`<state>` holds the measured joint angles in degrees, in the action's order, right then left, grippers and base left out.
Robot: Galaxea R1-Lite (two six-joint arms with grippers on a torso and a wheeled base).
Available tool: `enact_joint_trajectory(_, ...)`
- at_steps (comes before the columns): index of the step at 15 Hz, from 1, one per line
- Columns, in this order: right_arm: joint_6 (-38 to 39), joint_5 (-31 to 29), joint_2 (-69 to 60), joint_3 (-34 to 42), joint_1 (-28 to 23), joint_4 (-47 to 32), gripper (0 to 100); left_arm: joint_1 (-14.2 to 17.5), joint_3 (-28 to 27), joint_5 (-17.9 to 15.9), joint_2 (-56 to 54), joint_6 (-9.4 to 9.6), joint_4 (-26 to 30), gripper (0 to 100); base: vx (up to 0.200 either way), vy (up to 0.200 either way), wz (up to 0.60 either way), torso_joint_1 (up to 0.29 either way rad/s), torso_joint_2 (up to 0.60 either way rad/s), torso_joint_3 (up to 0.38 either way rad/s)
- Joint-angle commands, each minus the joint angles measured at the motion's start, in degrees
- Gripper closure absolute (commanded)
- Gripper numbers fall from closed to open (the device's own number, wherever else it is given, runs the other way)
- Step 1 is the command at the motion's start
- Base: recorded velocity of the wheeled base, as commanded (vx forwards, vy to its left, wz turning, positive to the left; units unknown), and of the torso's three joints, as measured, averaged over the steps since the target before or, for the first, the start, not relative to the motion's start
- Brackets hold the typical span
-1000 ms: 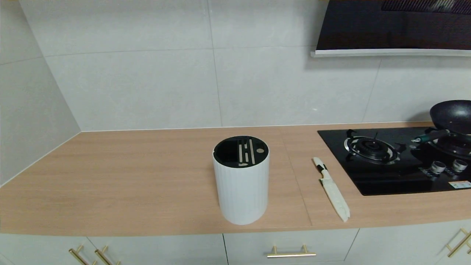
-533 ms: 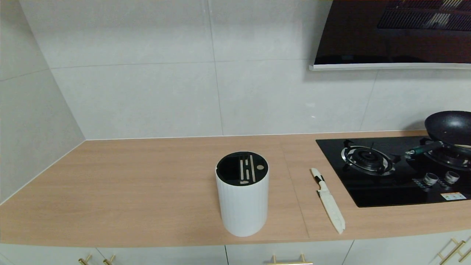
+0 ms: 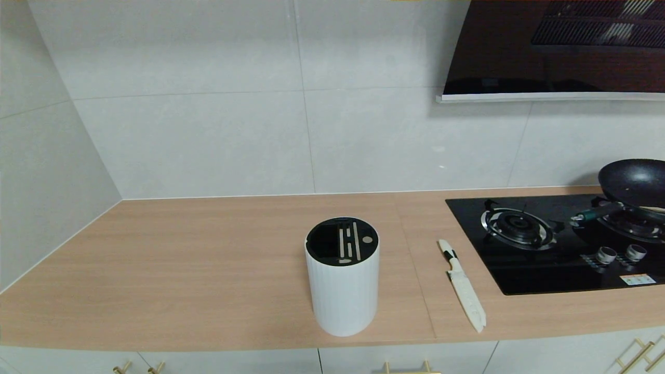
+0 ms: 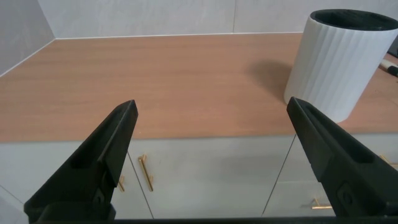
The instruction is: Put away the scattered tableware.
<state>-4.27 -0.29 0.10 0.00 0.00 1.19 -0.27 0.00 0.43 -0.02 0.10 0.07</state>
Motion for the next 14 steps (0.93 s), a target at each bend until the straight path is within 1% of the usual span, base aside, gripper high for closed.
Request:
enact_joint_trajectory(1, -0.04, 0.03, -0.01, 0.00, 0.00, 0.12, 0, 0.00, 0.00, 0.01, 0.02, -0.01, 0.01, 0, 0.000, 0.000, 0.00, 0.000, 0.00, 0.000)
enact_joint_trajectory(3, -0.13, -0.23, 0.08, 0.00, 0.00, 0.39, 0, 0.00, 0.00, 0.10, 0.02, -0.01, 0.01, 0, 0.000, 0.000, 0.00, 0.000, 0.00, 0.000)
enact_joint_trajectory(5, 0.14, 0.20, 4.38, -8.00, 0.79, -0.49, 0, 0.00, 0.00, 0.01, 0.02, -0.01, 0.01, 0, 0.000, 0.000, 0.00, 0.000, 0.00, 0.000)
enact_joint_trajectory(7, 0.05, 0.82, 11.50, -10.72, 1.49, -0.76, 0, 0.00, 0.00, 0.01, 0.02, -0.01, 0.01, 0, 0.000, 0.000, 0.00, 0.000, 0.00, 0.000)
enact_joint_trajectory(8, 0.05, 0.91, 22.84, -13.89, 1.85, -0.58, 0, 0.00, 0.00, 0.01, 0.02, -0.01, 0.01, 0, 0.000, 0.000, 0.00, 0.000, 0.00, 0.000)
enact_joint_trajectory(9, 0.05, 0.91, 30.66, -15.56, 2.64, -0.49, 0, 0.00, 0.00, 0.01, 0.02, -0.01, 0.01, 0, 0.000, 0.000, 0.00, 0.000, 0.00, 0.000)
enact_joint_trajectory(12, 0.22, 0.47, 50.09, -21.18, 7.73, 0.65, 0, 0.00, 0.00, 0.01, 0.02, -0.01, 0.01, 0, 0.000, 0.000, 0.00, 0.000, 0.00, 0.000)
enact_joint_trajectory(14, 0.22, 0.73, 62.66, -25.40, 8.44, 3.73, 0, 0.00, 0.00, 0.01, 0.02, -0.01, 0.01, 0, 0.000, 0.000, 0.00, 0.000, 0.00, 0.000)
